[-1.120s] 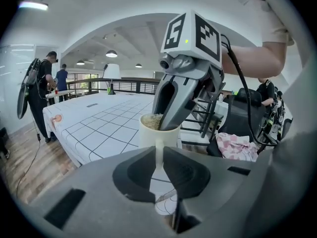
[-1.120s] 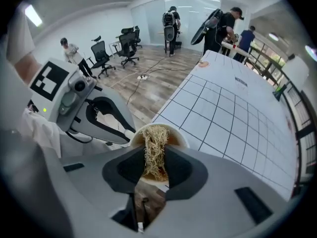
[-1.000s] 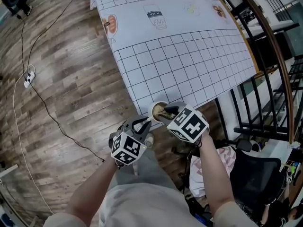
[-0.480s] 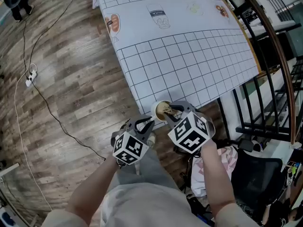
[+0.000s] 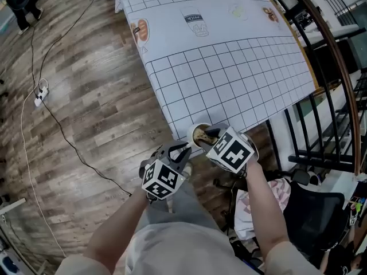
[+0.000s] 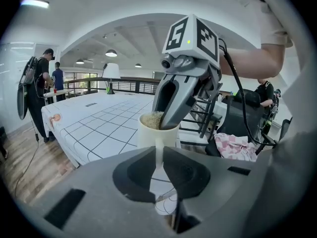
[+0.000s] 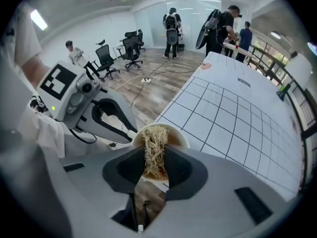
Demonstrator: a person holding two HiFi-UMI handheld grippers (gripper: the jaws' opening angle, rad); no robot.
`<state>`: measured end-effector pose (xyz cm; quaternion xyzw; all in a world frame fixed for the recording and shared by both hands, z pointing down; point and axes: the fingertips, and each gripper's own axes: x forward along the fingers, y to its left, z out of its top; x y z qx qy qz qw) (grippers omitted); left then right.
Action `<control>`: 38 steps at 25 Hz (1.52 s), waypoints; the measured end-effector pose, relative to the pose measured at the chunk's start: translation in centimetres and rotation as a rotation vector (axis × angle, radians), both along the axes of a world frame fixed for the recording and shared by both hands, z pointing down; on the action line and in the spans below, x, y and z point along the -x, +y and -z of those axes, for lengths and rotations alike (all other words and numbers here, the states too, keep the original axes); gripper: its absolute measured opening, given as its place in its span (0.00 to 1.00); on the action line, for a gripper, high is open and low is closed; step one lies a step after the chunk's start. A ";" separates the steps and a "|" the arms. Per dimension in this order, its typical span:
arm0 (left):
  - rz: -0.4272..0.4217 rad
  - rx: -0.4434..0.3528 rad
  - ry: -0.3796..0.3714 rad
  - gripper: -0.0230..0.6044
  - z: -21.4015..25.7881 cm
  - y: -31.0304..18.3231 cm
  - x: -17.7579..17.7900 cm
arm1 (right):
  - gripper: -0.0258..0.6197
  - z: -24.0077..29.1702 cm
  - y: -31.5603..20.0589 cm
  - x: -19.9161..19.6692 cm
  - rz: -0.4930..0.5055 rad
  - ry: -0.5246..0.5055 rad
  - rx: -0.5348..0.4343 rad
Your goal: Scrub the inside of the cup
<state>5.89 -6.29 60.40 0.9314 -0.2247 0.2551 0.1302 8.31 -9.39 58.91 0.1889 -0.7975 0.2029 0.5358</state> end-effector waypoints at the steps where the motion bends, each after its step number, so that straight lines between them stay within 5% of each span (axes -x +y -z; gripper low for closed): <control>1: -0.003 -0.002 -0.004 0.12 0.0 0.0 0.0 | 0.20 0.6 0.1 -0.2 -0.025 -0.039 0.011; 6: -0.017 -0.011 -0.004 0.12 0.1 0.1 0.2 | 0.20 5.5 -0.6 -0.9 -0.090 -0.129 -0.074; 14: -0.008 0.013 0.027 0.12 0.0 0.2 0.0 | 0.20 2.9 -1.0 0.0 0.202 0.162 -0.247; 18: -0.018 0.011 0.028 0.12 0.0 0.5 -0.2 | 0.20 0.5 -0.8 0.0 0.226 0.221 -0.228; 22: -0.011 0.017 0.038 0.12 -0.1 0.3 -0.3 | 0.20 -0.9 -0.7 -0.1 0.113 0.166 -0.091; 28: -0.011 0.046 0.024 0.12 -0.3 0.3 -0.4 | 0.20 0.5 -0.7 -0.3 -0.067 -0.073 0.079; 33: -0.009 0.080 0.023 0.12 -0.4 0.4 -0.3 | 0.20 5.7 -1.9 -1.0 -0.290 -0.329 0.005; 38: 0.031 0.015 -0.007 0.13 1.0 -0.2 0.1 | 0.20 10.1 -2.4 -2.3 -0.377 -0.383 -0.174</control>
